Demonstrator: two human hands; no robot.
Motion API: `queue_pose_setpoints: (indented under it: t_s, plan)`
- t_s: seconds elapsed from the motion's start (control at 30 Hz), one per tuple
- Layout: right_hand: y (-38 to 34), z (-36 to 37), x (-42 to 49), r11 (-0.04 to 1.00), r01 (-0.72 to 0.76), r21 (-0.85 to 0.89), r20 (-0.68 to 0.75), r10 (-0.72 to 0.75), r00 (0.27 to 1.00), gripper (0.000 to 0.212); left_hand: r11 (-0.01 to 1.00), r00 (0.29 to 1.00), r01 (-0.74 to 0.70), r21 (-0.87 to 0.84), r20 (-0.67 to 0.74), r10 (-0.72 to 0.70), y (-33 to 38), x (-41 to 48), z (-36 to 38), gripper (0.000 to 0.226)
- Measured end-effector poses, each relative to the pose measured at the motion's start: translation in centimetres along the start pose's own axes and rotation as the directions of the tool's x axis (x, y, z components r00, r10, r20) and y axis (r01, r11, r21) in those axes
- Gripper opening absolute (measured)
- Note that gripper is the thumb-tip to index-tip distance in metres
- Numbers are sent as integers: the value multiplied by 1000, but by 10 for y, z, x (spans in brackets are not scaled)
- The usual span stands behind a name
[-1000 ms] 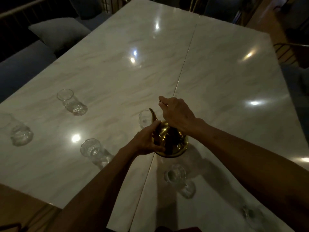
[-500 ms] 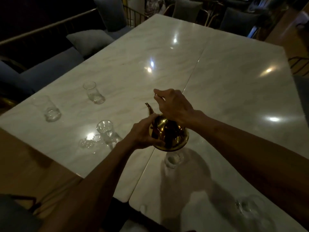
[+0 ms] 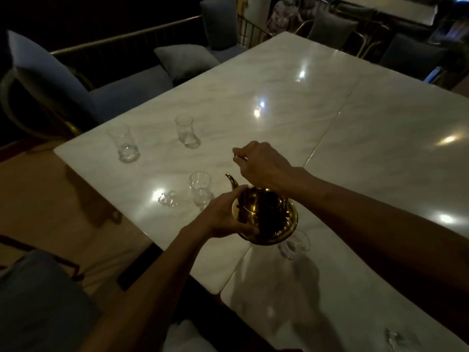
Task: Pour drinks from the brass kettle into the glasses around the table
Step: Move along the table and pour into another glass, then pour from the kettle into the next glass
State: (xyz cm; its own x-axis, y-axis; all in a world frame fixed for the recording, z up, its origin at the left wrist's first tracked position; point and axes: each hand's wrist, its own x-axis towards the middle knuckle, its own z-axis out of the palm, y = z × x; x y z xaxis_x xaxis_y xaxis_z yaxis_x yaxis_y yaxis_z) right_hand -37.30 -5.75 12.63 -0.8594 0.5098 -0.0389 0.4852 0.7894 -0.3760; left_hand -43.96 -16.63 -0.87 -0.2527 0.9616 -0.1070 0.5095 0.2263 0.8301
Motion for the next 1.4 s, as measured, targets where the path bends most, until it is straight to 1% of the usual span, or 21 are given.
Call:
queue_pose_setpoints:
  t_s: [0.13,0.23,0.4,0.53,0.63,0.77,0.97,1.23,1.4]
  plan:
    - [-17,16,25,999,-50,5,58,50,997,30,998,999,36,-42,35,-34,-20,-1,-17,106]
    - [-29,26,46,997,-81,-5,100,81,992,30,994,995,81,-71,67,-76,-37,0,-31,109]
    - [-45,43,81,987,-127,-96,179,143,973,30,988,983,128,-87,143,-114,-64,8,-53,111]
    - [-46,59,108,975,-155,-159,242,191,951,34,987,972,133,-92,207,-112,-78,14,-65,112]
    - [-46,70,120,963,-187,-196,245,232,941,39,984,962,150,-100,244,-122,-85,16,-69,112]
    - [-46,78,131,950,-205,-236,273,267,924,39,979,955,159,-124,272,-120,-93,17,-71,110]
    - [-49,82,140,945,-191,-266,313,272,910,34,974,948,172,-147,293,-123,-103,19,-71,110]
    - [-56,84,147,942,-203,-268,334,288,898,38,972,946,165,-165,305,-108,-105,18,-80,108]
    - [-61,84,151,930,-212,-300,348,314,884,38,971,946,160,-176,310,-99,-106,16,-83,109]
